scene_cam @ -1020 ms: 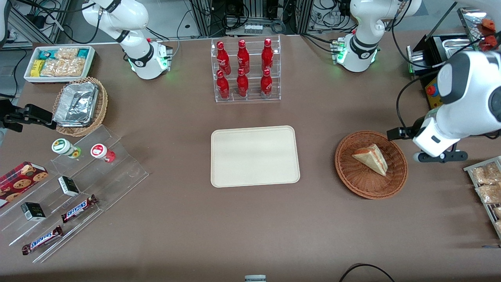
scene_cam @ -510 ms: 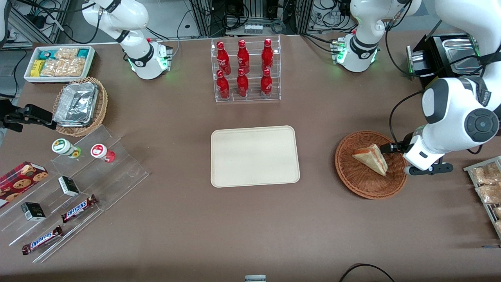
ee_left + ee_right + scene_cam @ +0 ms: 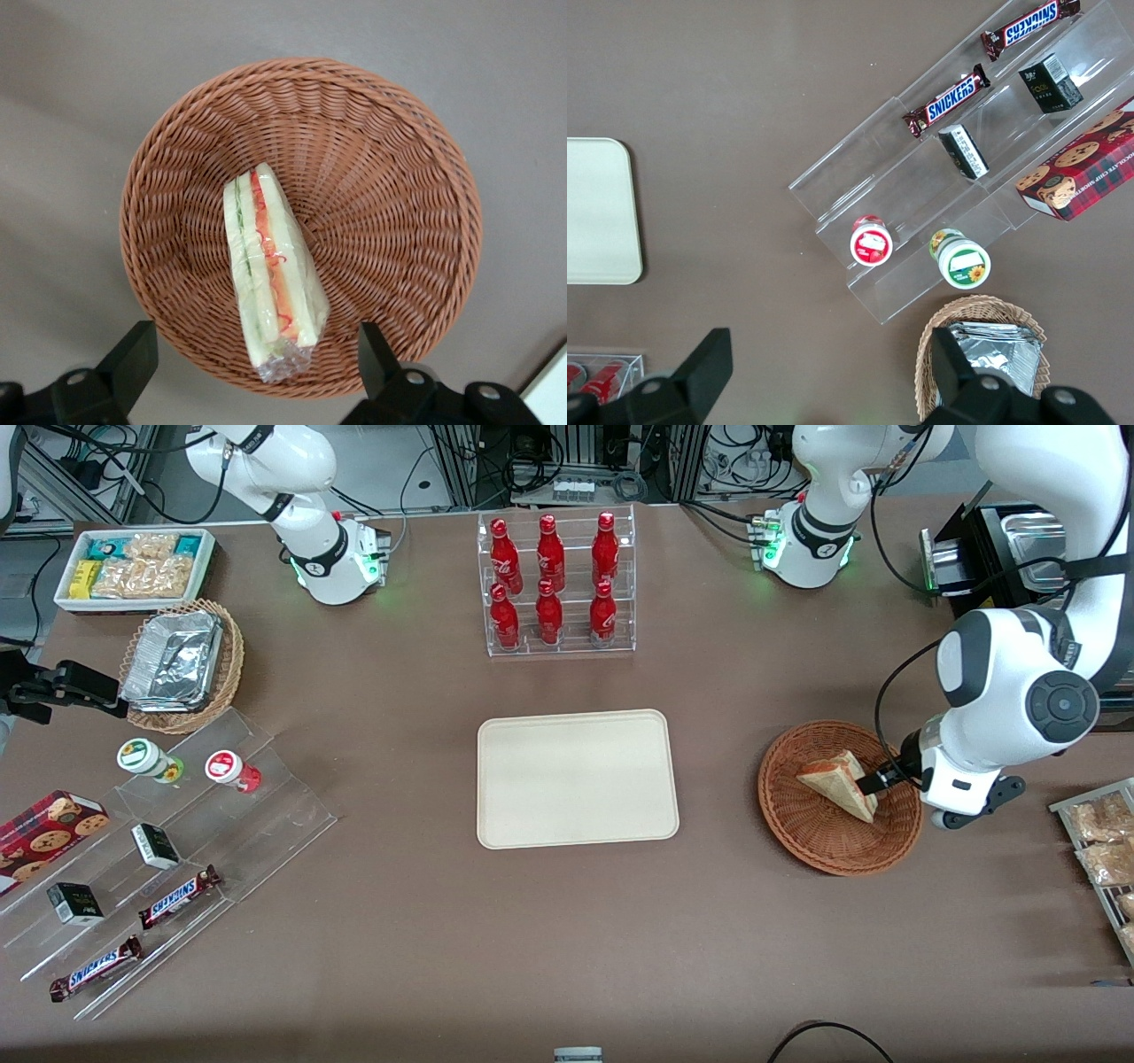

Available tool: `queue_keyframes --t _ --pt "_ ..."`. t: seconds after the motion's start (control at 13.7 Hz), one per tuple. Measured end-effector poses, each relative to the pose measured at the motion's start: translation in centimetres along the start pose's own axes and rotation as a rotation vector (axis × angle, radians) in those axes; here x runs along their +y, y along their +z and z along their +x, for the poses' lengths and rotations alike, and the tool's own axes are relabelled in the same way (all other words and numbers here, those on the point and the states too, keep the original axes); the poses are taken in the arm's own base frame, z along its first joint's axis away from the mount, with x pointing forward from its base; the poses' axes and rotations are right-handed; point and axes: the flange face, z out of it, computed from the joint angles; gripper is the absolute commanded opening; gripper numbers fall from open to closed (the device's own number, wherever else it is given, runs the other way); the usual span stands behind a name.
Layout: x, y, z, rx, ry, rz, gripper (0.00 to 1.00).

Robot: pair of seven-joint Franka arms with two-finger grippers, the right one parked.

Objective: Place sandwich from basket to tray
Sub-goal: 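Lower the left gripper and close it on the wrapped sandwich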

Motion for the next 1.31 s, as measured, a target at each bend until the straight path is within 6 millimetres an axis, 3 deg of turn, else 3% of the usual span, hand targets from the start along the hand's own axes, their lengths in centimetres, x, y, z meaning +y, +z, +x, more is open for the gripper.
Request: queue_keyframes --t 0.29,0.8,1.31 --pt "0.6 0.6 -0.4 0.013 -0.188 -0.013 1.00" --pt "1.4 3.3 -2.1 0.020 -0.326 -0.020 1.00" --pt "0.6 6.6 -3.2 0.040 -0.369 -0.045 1.00"
